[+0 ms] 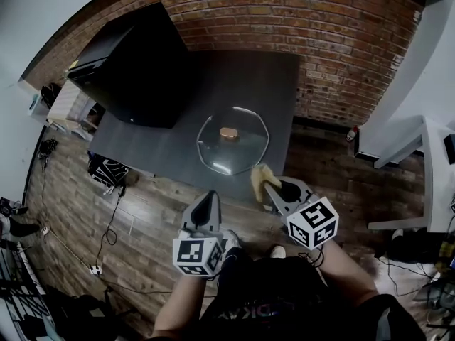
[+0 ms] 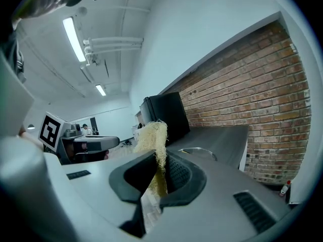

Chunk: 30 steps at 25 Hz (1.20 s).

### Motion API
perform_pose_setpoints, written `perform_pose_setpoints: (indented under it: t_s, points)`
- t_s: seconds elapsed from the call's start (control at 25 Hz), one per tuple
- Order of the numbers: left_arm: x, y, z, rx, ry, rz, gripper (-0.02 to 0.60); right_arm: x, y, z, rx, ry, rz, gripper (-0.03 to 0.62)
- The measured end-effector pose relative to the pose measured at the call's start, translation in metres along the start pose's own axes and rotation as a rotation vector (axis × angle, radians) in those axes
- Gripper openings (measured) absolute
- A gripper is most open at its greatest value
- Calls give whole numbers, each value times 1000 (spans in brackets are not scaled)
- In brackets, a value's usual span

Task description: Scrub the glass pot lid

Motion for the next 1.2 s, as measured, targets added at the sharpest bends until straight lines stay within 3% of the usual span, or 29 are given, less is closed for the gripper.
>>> perform_pose_setpoints:
  t_s: [0.24,0.48,0.92,1.2]
  points:
    - [-28,-6,20,5,-31,9,34,-20,1,-9,-1,-29,1,48]
    - [-64,-11,55,-20,-112,18,34,-54,-1,-15,-27,-106,4,48]
    - [-144,-37,148,-65,-253,135,34,-144,1,-15,-83,-250,59,48]
    - [-188,-70,190,-28,-365,236,34,-197,-23,-10,-135,-348,145,48]
Point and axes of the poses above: the fingertips, and each gripper's own axes: x backward along the fingers, z to its left, y out of its top, the point moved 10 cm from there along x, backward along the fingers, and after that the axes turned 5 degrees about -x, right-handed, at the moved point
